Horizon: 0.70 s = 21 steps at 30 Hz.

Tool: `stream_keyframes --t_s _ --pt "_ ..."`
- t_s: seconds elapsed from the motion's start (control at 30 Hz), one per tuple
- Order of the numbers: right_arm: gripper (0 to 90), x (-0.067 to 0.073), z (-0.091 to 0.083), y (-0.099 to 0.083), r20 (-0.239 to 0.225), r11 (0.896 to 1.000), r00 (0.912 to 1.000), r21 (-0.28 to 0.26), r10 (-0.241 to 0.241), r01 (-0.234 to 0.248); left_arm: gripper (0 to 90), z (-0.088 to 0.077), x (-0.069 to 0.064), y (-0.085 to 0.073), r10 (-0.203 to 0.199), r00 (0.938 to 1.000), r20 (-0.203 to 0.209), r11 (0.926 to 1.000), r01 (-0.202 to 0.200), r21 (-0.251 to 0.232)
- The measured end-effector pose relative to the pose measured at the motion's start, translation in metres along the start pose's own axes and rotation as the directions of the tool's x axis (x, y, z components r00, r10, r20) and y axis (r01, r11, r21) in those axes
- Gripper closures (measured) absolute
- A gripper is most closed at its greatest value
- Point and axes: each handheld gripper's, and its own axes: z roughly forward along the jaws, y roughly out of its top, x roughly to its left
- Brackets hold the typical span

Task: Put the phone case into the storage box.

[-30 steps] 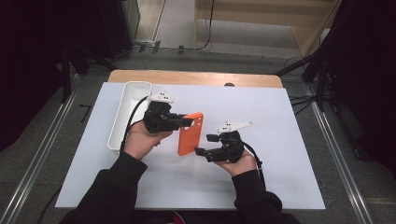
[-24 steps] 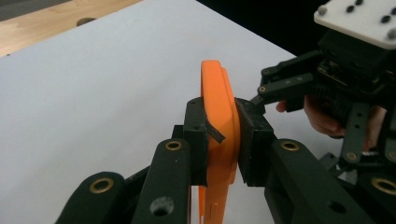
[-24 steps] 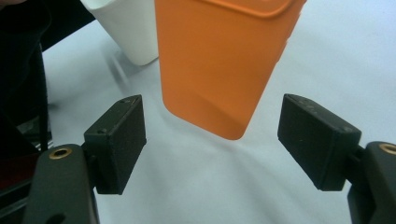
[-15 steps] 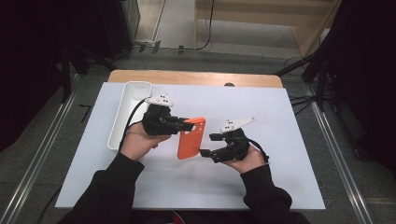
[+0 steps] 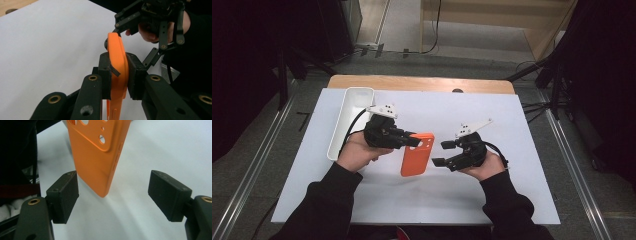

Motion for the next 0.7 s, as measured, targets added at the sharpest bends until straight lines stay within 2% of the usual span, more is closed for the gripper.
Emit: stream_keyframes --t_s 0.07,0.37,0.43,0.53,0.7 --pt "23.3 0.0 -0.005 0.001 -0.015 1.0 0.9996 0.017 -0.025 0.025 76.2 0.0 -0.001 0.0 0.002 1.0 0.007 1.0 -0.002 0.0" --pt "23.9 -0.001 -0.011 0.005 -0.017 0.998 0.9985 0.027 -0.051 0.052 76.1 0.001 -0.005 -0.001 0.039 0.9985 0.038 0.9989 -0.04 0.025" --pt "23.9 -0.001 -0.012 0.007 -0.022 0.997 0.9979 0.034 -0.061 0.062 76.1 0.001 -0.006 -0.001 0.042 0.9978 0.051 0.9987 -0.044 0.028" --pt "24.6 -0.002 -0.014 0.009 -0.037 0.996 0.9963 0.039 -0.078 0.08 76.1 0.002 -0.008 -0.001 0.072 0.9957 0.058 0.9967 -0.074 0.032" --pt "25.1 -0.002 -0.016 0.011 -0.044 0.994 0.9949 0.053 -0.09 0.093 76.1 0.005 -0.009 -0.002 0.084 0.9935 0.077 0.995 -0.088 0.048"
